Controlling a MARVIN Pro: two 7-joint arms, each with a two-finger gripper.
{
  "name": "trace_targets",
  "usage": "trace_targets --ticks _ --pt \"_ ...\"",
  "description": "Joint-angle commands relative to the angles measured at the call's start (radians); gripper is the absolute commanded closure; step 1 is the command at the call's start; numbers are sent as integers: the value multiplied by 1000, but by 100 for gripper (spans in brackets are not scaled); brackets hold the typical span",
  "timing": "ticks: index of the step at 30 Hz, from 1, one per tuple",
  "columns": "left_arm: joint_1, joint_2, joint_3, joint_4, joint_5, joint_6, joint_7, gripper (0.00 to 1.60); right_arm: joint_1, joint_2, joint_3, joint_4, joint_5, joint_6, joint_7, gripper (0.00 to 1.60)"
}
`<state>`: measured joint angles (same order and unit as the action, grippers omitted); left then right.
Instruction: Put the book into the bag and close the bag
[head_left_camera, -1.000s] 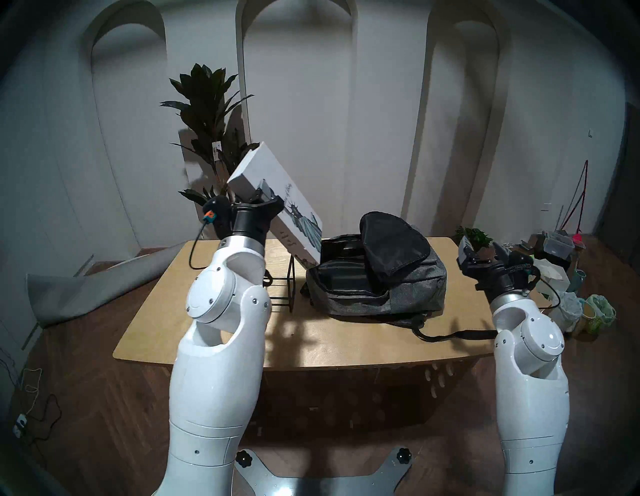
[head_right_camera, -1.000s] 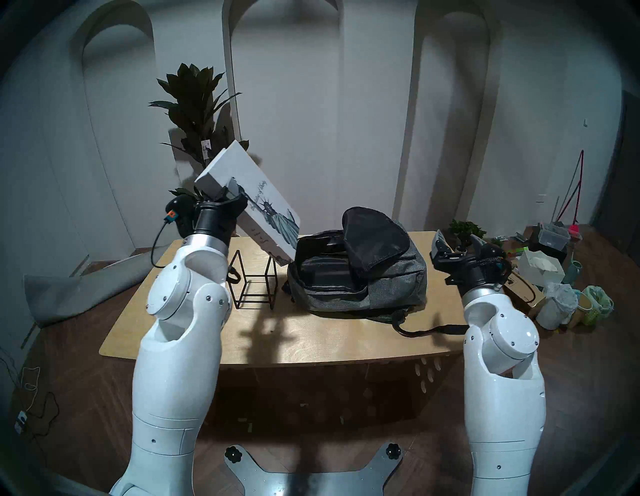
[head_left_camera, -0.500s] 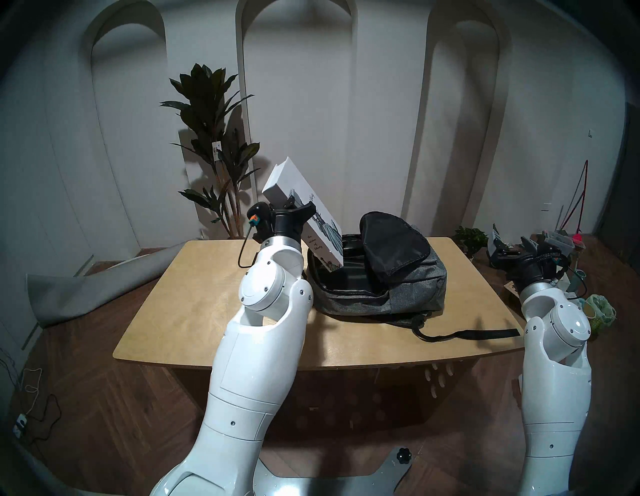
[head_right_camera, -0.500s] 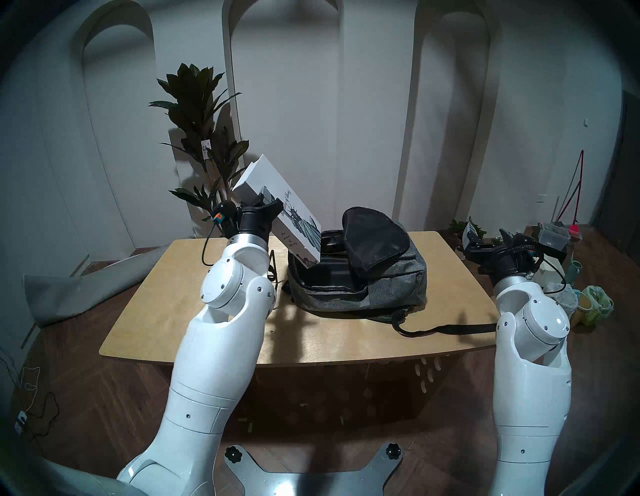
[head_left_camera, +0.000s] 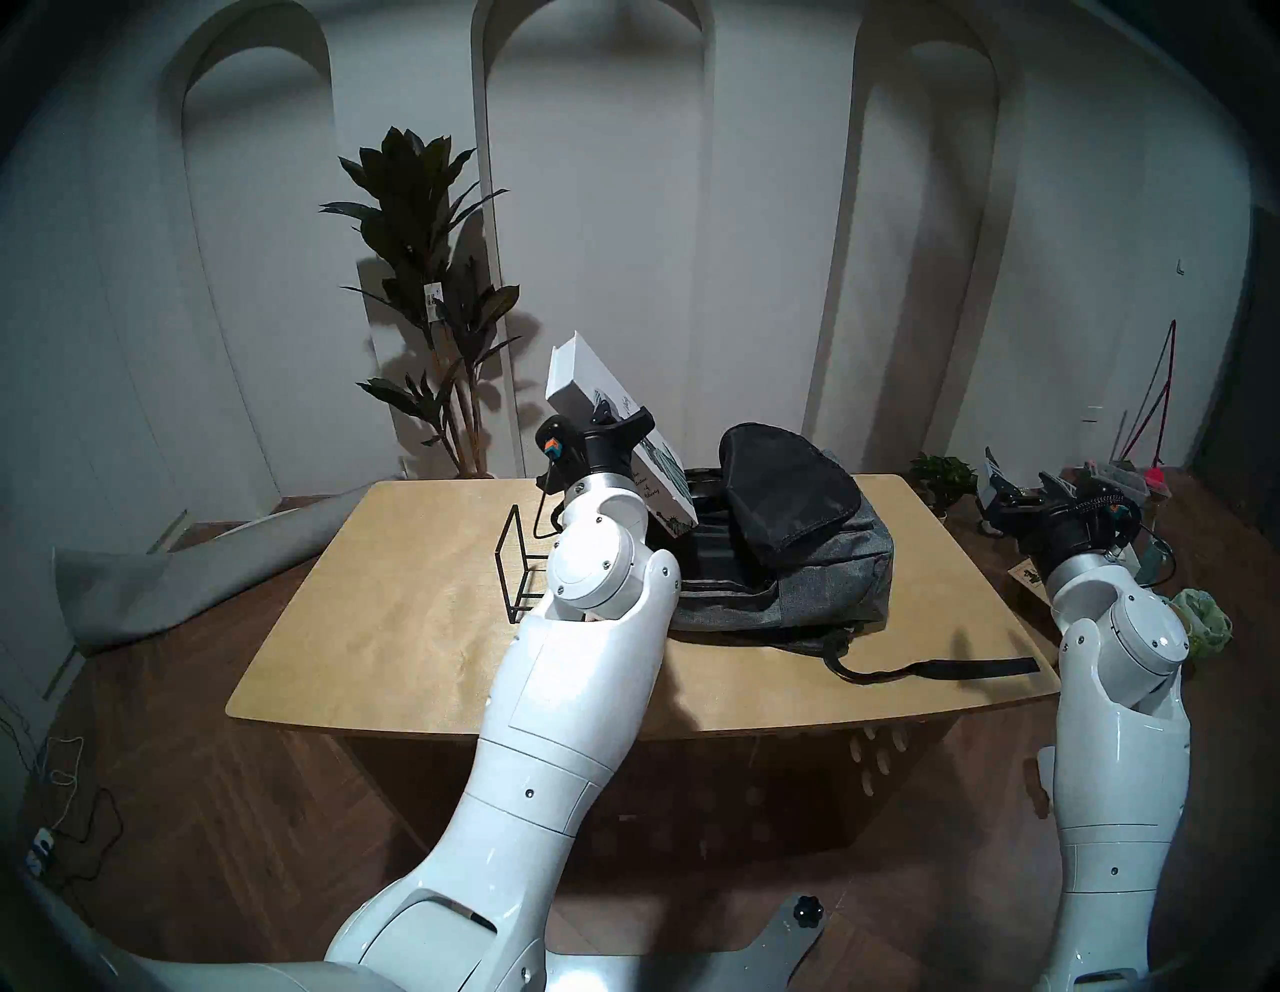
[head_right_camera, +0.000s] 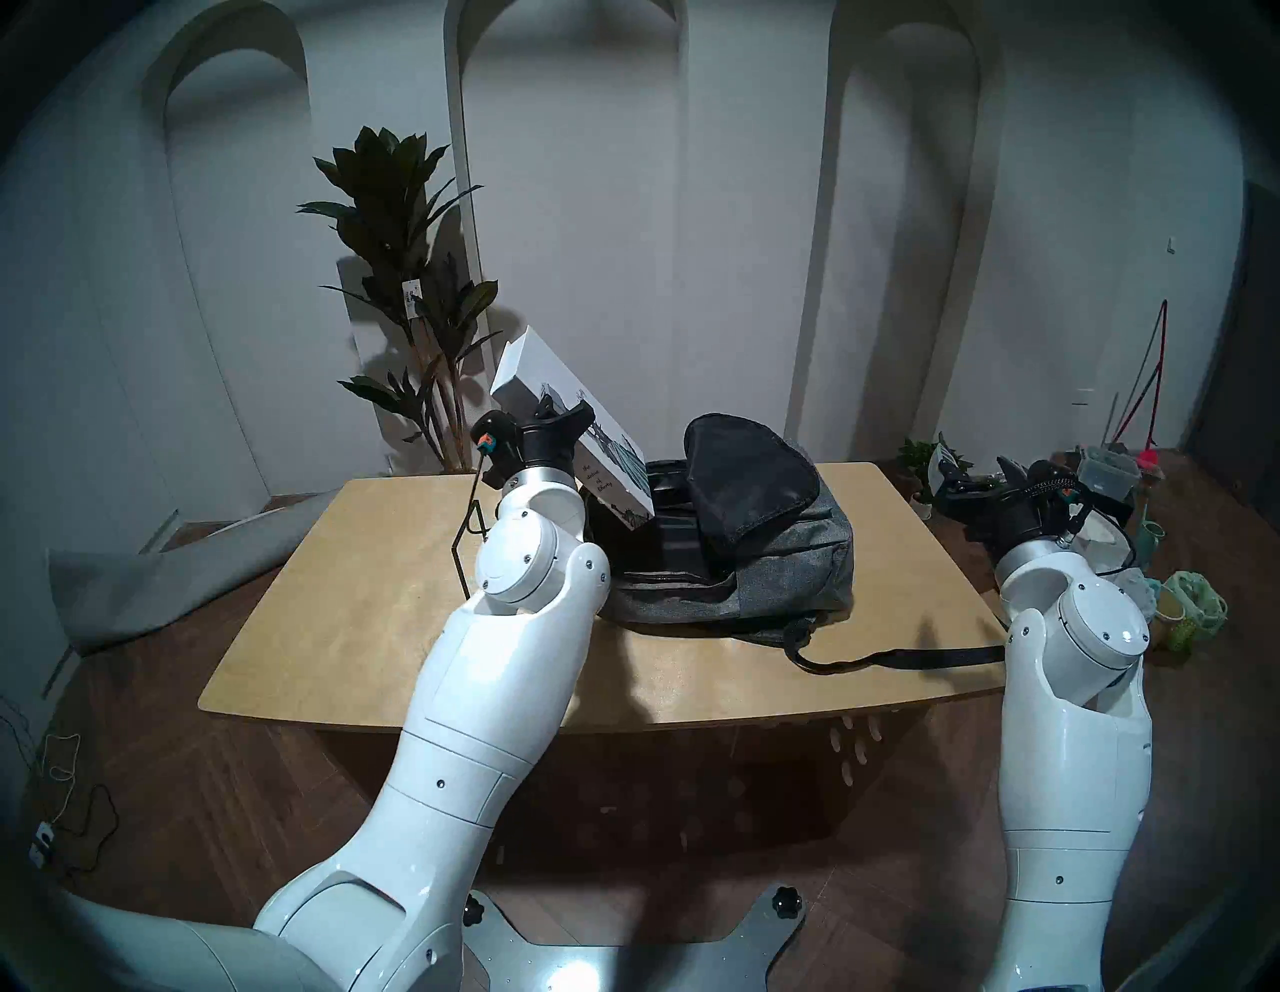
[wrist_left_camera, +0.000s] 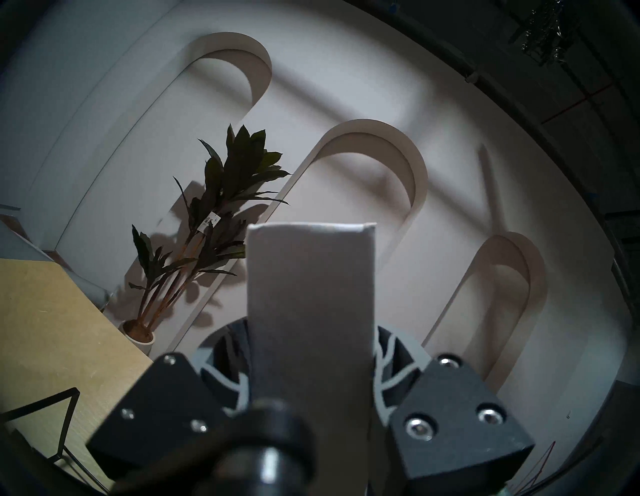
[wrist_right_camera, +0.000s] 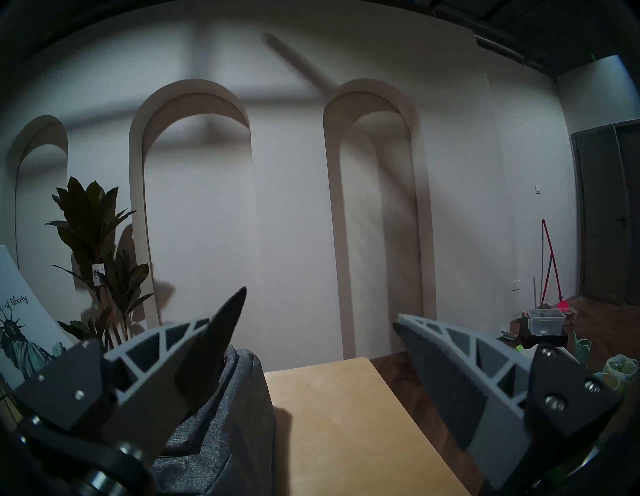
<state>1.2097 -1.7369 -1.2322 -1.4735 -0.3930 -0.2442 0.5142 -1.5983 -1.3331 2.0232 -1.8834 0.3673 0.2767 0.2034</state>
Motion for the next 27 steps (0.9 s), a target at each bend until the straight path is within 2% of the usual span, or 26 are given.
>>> trace_targets --ticks 1,7,12,19,27 --pt "-63 -32 32 18 32 -100 32 160 29 15 -11 -1 2 -23 18 0" --pt "-39 -14 78 15 33 -144 83 160 32 15 -18 5 3 -42 31 0" --pt "-20 -1 105 23 44 -152 112 160 22 12 -21 -2 6 -55 42 0" --pt "-21 4 124 92 71 -162 128 160 0 5 -17 -19 11 -63 53 0" --pt "-30 0 132 130 -6 -163 90 160 -14 -4 -3 -32 4 -72 40 0"
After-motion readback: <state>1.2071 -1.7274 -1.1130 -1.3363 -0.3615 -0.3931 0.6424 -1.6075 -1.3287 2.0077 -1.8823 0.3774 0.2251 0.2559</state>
